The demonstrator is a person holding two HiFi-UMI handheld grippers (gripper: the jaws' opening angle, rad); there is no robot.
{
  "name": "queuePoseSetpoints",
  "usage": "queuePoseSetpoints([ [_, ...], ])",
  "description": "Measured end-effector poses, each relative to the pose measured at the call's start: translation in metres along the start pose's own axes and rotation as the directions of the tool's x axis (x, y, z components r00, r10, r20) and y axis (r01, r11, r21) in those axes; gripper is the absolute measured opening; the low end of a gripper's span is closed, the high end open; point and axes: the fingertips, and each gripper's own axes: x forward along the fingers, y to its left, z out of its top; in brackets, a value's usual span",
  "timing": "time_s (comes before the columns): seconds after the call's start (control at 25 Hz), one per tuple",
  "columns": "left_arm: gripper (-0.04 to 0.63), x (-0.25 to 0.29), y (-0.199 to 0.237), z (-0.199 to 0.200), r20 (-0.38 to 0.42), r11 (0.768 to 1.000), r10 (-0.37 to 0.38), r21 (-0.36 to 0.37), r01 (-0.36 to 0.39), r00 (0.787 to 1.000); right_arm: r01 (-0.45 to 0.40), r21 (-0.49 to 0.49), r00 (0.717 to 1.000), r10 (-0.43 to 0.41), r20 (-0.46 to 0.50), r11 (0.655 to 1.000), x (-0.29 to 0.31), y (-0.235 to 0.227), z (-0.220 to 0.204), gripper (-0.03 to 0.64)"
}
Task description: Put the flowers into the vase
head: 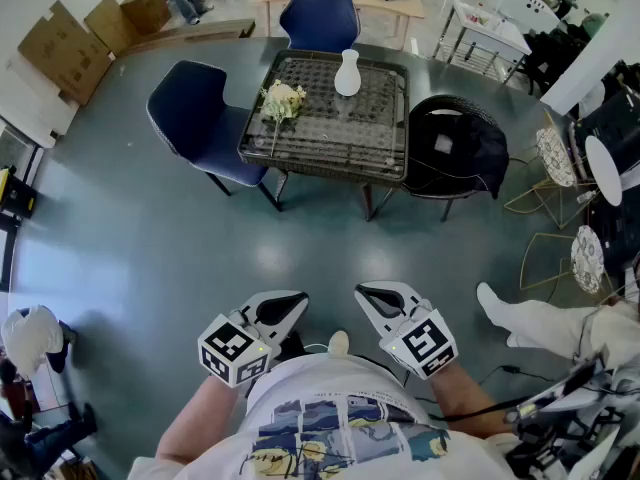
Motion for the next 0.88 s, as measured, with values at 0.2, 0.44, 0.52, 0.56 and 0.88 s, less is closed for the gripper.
queuePoseSetpoints([
  [0.2, 0.009, 0.012, -0.021, 0.003, 0.009, 1.0, 0.017, -0.006, -0.017, 1.0, -0.004, -0.001, 1.0, 0.004, 0.007, 1.0, -0.022, -0.007, -0.01, 0.009],
  [0.44, 0.009, 0.017, -0.006, 0.016, -0.013, 1.0, 0.013, 0.008, -0.013, 1.0, 0.014, 0.021, 1.0, -0.015, 0.022, 1.0, -0.011, -0.024, -0.005, 0.009],
  [0.52, 0.009, 0.023, 0.008, 0.025, -0.016, 1.0, -0.007, 0.021, 0.008, 1.0, 0.033, 0.034, 0.999, -0.033, 0.011, 0.999, -0.001, -0.033, -0.003, 0.009],
  [0.56, 0.009, 0.027, 0.017, 0.029, -0.017, 0.999, -0.021, 0.027, 0.021, 1.0, 0.044, 0.042, 0.999, -0.044, 0.004, 0.998, 0.005, -0.039, -0.003, 0.009],
  [0.88, 0.011, 0.048, 0.133, 0.09, 0.016, 0.993, -0.114, 0.045, 0.113, 0.993, 0.1, 0.076, 0.995, -0.098, -0.03, 0.992, 0.089, -0.098, 0.044, 0.011],
])
